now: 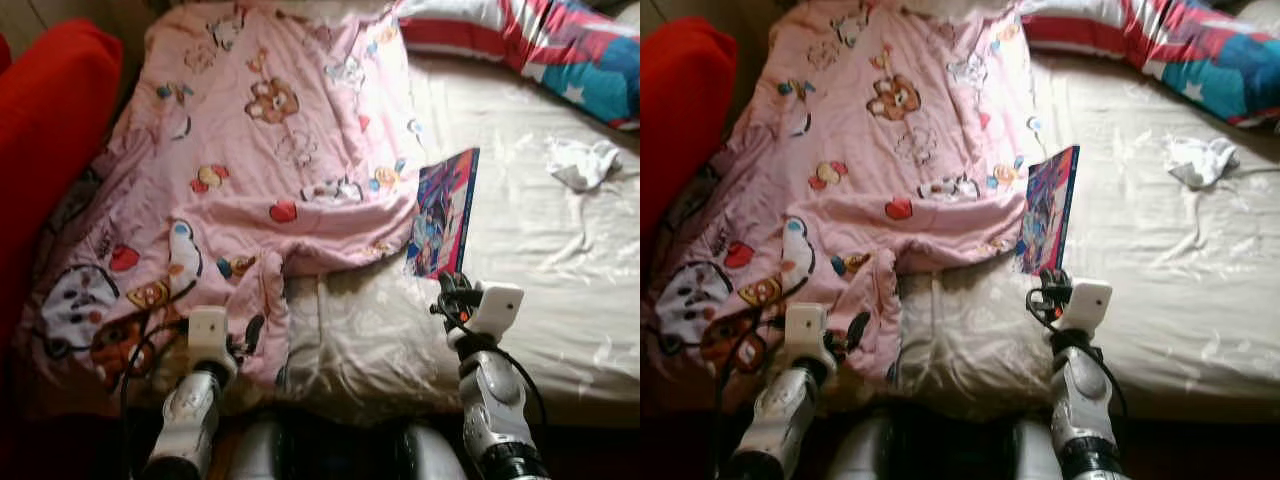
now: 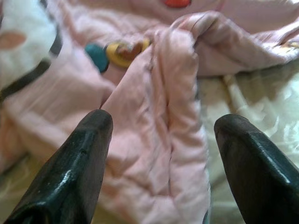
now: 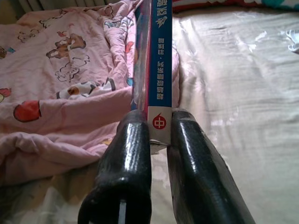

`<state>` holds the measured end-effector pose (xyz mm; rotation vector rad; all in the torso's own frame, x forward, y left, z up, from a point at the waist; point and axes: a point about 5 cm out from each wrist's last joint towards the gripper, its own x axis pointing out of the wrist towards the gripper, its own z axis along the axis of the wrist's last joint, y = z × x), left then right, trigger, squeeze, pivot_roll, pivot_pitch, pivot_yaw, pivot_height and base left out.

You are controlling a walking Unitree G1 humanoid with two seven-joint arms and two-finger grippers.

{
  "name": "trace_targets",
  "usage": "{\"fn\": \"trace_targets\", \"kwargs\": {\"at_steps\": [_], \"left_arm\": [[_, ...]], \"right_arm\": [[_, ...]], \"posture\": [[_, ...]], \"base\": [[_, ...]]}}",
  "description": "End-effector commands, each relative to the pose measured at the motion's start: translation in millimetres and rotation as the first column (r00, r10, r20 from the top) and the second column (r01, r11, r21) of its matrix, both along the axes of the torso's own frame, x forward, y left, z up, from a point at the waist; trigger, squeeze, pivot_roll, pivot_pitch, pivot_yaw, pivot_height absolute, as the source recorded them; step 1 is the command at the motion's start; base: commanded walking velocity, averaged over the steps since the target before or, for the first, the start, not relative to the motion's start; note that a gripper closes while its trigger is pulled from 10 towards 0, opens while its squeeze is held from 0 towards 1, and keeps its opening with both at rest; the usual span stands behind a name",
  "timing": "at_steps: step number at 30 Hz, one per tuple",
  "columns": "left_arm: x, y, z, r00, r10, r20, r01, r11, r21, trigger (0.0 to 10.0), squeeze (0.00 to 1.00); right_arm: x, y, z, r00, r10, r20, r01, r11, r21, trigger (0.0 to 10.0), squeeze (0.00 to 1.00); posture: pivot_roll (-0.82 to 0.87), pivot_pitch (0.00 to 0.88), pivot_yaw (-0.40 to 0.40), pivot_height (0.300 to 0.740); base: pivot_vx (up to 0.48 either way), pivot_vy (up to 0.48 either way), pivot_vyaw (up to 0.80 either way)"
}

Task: Clean up the room

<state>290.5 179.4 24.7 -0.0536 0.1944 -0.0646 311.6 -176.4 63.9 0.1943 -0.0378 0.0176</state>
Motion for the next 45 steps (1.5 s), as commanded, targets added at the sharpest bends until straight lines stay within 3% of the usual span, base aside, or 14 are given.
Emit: {"fn": "trace_targets", "kwargs": {"at_steps": [1, 9, 19, 32, 45], "left_arm": [[-7.0, 4.2, -7.8, 1.0, 0.016, -0.027, -0.016, 1.0, 0.005, 10.0, 0.0], [-4.0, 1.2, -5.6, 1.0, -0.001, -0.005, 0.001, 1.0, 0.02, 10.0, 0.0], [-2.8, 0.3, -3.9, 1.0, -0.005, 0.012, 0.004, 1.0, 0.023, 10.0, 0.0], [-1.6, 1.7, -2.7, 1.0, 0.0, 0.022, 0.0, 1.0, 0.023, 10.0, 0.0], [-1.8, 0.9, -3.1, 1.0, 0.0, 0.024, -0.001, 1.0, 0.018, 10.0, 0.0]], "right_arm": [[-0.2, -0.1, 4.3, 1.0, -0.003, 0.025, 0.003, 1.0, -0.003, 10.0, 0.0], [-1.6, 0.7, 2.3, 1.0, -0.019, 0.012, 0.019, 1.0, 0.011, 10.0, 0.0], [-2.3, -5.1, 0.8, 0.998, -0.062, -0.004, 0.062, 0.997, 0.042, 10.0, 0.0], [-0.3, 2.5, 2.4, 0.999, -0.04, -0.002, 0.04, 0.998, 0.044, 10.0, 0.0], [-0.9, 5.4, 2.5, 1.0, -0.003, -0.002, 0.003, 0.999, -0.032, 10.0, 0.0]], "posture": [[-0.02, 0.159, 0.026, 0.694], [-0.02, 0.17, 0.028, 0.694], [-0.02, 0.188, 0.03, 0.694], [-0.01, 0.194, 0.031, 0.694], [-0.02, 0.197, 0.029, 0.694]], "base": [[0.0, 0.0, 0.0], [0.0, 0.0, 0.0], [0.0, -0.464, -0.4], [0.0, -0.477, 0.0], [0.0, -0.472, 0.14]]}}
